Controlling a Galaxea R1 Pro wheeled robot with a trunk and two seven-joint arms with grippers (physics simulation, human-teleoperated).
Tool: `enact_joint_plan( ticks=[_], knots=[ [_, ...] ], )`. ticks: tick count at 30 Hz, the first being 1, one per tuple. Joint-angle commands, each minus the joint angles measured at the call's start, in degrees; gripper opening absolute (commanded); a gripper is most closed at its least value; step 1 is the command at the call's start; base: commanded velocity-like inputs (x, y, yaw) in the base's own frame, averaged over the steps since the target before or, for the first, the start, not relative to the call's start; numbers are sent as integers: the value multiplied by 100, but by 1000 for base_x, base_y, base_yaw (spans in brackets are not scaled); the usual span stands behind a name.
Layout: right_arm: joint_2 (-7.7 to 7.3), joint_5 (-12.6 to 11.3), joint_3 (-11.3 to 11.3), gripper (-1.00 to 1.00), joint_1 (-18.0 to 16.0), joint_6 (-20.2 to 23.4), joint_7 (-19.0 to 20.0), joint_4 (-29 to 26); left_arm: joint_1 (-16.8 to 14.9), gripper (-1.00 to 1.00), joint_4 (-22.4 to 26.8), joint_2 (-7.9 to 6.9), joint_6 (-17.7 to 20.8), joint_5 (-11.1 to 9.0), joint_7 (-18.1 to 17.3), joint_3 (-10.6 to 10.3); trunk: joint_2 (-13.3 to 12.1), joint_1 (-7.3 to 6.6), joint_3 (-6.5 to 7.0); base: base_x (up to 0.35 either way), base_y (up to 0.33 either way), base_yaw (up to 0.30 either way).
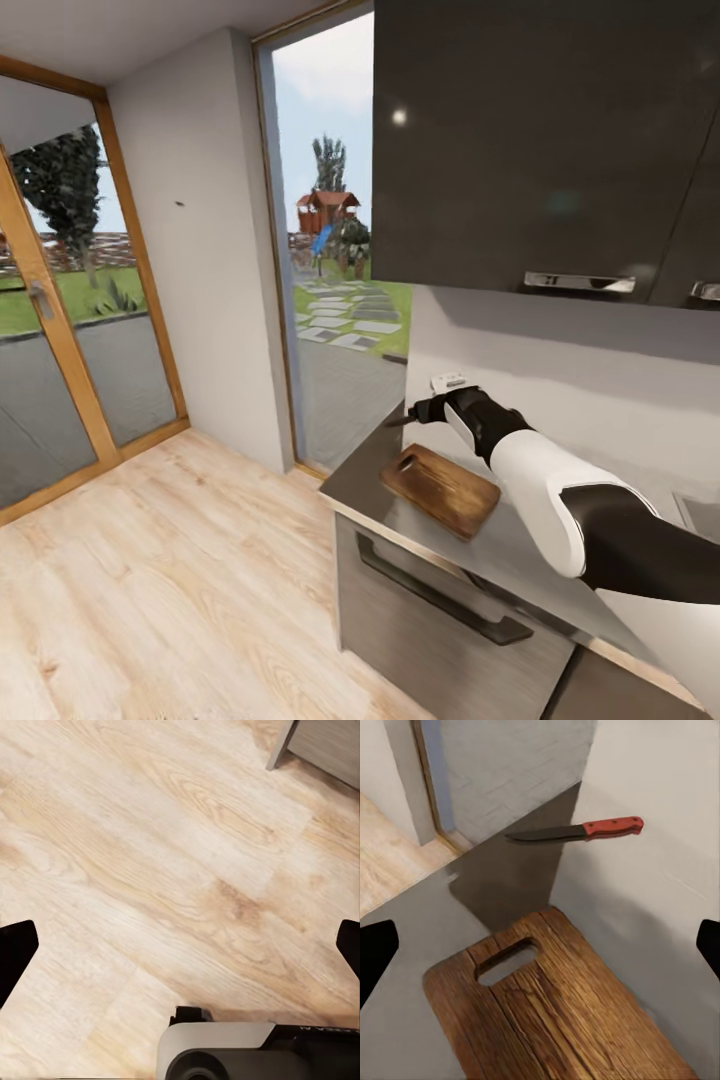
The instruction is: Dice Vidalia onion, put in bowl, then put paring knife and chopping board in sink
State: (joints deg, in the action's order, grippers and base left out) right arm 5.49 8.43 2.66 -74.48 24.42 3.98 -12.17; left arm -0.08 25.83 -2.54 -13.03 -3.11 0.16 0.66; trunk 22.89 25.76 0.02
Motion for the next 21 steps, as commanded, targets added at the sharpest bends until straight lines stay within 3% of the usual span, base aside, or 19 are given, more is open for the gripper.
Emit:
enact_joint_plan(
  ticks=[1,5,10,13,16,18,21],
  knots=[
    [-3,67,25,100,2,36,37,-13,-1,100,-4,0,-15,-32,2,-4,3,3,-2,89,-99,279],
    [-11,197,24,100,20,11,80,112,-1,100,-7,0,-16,-32,2,-4,3,3,-2,36,-41,279],
    [-139,371,24,100,29,-328,561,375,-1,100,-7,0,-16,-32,2,-4,3,3,-2,6,-7,279],
    [-341,402,24,100,30,-471,862,489,-1,100,-7,0,-16,-32,2,-4,3,3,-2,1,-1,185],
    [-618,416,22,100,30,-625,1324,559,-1,100,-7,5,-16,-32,2,-4,3,3,-2,0,-1,67],
    [-900,428,20,100,30,-677,1837,582,-1,100,-7,7,-16,-32,2,-4,3,3,-2,0,0,20],
    [-1123,435,18,100,30,-692,2158,584,-1,100,-7,8,-16,-32,2,-4,3,3,-2,0,0,9]
  ],
)
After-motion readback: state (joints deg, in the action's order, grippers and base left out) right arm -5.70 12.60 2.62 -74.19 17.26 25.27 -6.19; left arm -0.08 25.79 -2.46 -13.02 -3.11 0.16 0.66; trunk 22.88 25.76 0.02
